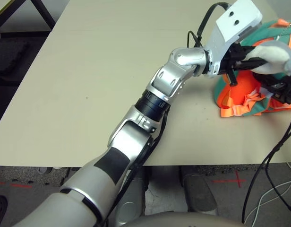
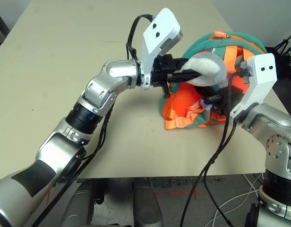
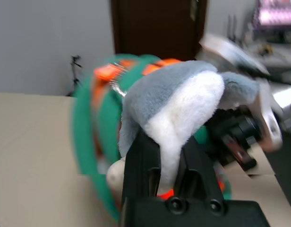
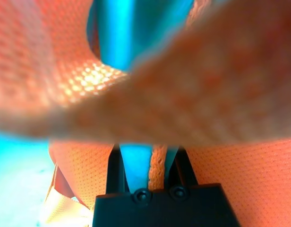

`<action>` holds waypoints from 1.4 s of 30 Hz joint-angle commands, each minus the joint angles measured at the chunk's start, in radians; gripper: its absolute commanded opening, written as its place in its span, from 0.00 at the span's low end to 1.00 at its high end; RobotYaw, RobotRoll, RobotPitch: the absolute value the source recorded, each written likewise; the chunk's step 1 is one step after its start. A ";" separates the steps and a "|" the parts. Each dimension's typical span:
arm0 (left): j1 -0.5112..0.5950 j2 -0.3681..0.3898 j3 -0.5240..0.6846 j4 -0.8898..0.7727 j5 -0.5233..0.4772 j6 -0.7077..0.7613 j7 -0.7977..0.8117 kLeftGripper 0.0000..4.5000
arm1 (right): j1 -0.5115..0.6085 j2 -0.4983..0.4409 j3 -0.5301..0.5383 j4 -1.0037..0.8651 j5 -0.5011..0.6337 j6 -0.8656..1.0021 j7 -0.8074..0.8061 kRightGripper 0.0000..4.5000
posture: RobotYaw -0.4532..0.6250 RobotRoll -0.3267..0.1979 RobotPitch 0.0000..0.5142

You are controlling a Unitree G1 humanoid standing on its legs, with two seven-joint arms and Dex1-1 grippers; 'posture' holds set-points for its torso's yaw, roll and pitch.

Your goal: Put the pencil case into the backpack and zip it.

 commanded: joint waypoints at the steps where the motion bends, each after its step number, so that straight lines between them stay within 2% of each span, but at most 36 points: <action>1: 0.026 0.059 0.075 -0.043 -0.039 0.052 0.034 0.05 | 0.035 0.018 0.047 0.013 -0.005 0.012 0.015 0.03 | 0.45 0.62 0.49; 8: 0.135 0.206 0.155 -0.225 -0.157 0.302 0.047 0.05 | 0.060 0.031 0.048 0.017 -0.012 -0.009 0.010 0.03 | 0.45 0.62 0.49; 13: 0.289 0.260 0.125 -0.378 -0.242 0.469 0.039 0.05 | 0.065 0.048 0.057 0.020 -0.020 -0.023 0.004 0.03 | 0.46 0.62 0.49; 17: 0.432 0.278 0.054 -0.359 -0.223 0.465 0.020 0.05 | 0.067 0.061 0.065 0.025 -0.028 -0.033 0.002 0.03 | 0.46 0.62 0.49; 21: 0.531 0.300 -0.055 -0.274 -0.138 0.389 0.006 0.05 | 0.066 0.078 0.072 0.033 -0.038 -0.045 0.002 0.03 | 0.47 0.62 0.48; 30: 0.564 0.208 -0.123 -0.151 -0.115 0.361 0.019 0.04 | 0.073 0.106 0.062 0.043 -0.042 -0.054 -0.011 0.03 | 0.46 0.62 0.45; 31: 0.560 0.203 -0.114 -0.161 -0.132 0.391 0.018 0.12 | 0.071 0.106 0.055 0.043 -0.034 -0.042 -0.013 0.03 | 0.45 0.62 0.45; 32: 0.557 0.202 -0.107 -0.175 -0.140 0.406 0.021 0.21 | 0.069 0.103 0.049 0.042 -0.023 -0.028 -0.012 0.07 | 0.45 0.62 0.45; 36: 0.549 0.229 -0.024 -0.293 -0.226 0.540 0.030 0.51 | 0.044 0.064 -0.046 0.030 0.103 0.096 0.008 0.34 | 0.45 0.62 0.45; 40: 0.569 0.329 0.101 -0.445 -0.354 0.736 0.024 0.81 | 0.049 -0.079 -0.205 0.010 0.357 0.350 0.092 0.63 | 0.45 0.62 0.45; 42: 0.591 0.398 0.148 -0.484 -0.393 0.793 0.012 0.95 | 0.057 -0.158 -0.273 0.023 0.446 0.470 0.116 0.76 | 0.45 0.62 0.45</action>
